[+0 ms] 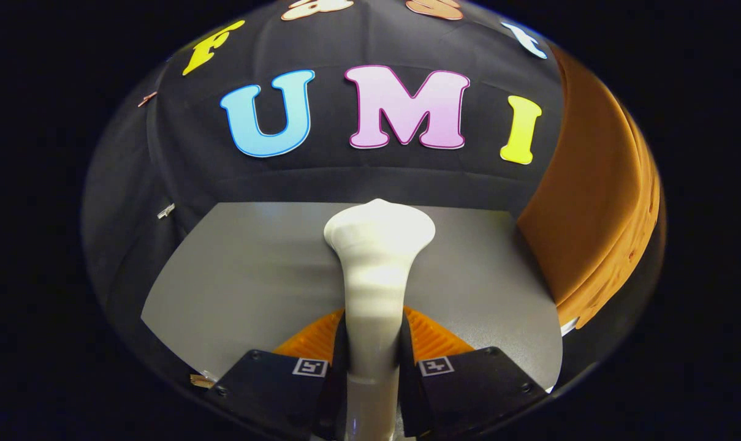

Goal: Iron the clothes twice with a garment steamer, once on the left side and once on the right side.

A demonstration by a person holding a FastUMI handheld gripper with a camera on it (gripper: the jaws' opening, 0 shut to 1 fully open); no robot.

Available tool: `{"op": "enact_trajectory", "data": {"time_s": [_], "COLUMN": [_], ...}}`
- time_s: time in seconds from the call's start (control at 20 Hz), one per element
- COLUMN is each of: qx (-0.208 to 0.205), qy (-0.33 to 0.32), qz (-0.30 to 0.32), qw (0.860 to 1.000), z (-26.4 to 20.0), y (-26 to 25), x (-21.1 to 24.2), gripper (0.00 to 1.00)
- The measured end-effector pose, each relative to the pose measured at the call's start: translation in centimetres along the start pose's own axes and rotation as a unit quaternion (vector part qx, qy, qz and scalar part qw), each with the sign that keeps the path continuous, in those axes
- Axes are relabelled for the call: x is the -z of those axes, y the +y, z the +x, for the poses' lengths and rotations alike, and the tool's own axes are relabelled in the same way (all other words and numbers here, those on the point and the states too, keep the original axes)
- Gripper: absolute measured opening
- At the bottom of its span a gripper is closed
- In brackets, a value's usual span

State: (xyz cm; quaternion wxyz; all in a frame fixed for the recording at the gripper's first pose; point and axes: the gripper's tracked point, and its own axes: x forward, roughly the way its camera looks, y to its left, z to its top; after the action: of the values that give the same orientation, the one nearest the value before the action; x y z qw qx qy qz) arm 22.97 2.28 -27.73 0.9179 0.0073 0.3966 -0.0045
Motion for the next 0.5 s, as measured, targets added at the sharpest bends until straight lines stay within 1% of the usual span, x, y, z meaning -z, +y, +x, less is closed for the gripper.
{"op": "enact_trajectory", "data": {"time_s": [0.25,0.5], "qx": [-0.012,-0.013], "qy": [-0.043,-0.105], "qz": [-0.011,0.001], "qw": [0.999,0.994], "z": [-2.5,-7.3], "y": [0.7,0.6], "x": [-1.3,-2.7], "gripper": [0.39,0.39]}}
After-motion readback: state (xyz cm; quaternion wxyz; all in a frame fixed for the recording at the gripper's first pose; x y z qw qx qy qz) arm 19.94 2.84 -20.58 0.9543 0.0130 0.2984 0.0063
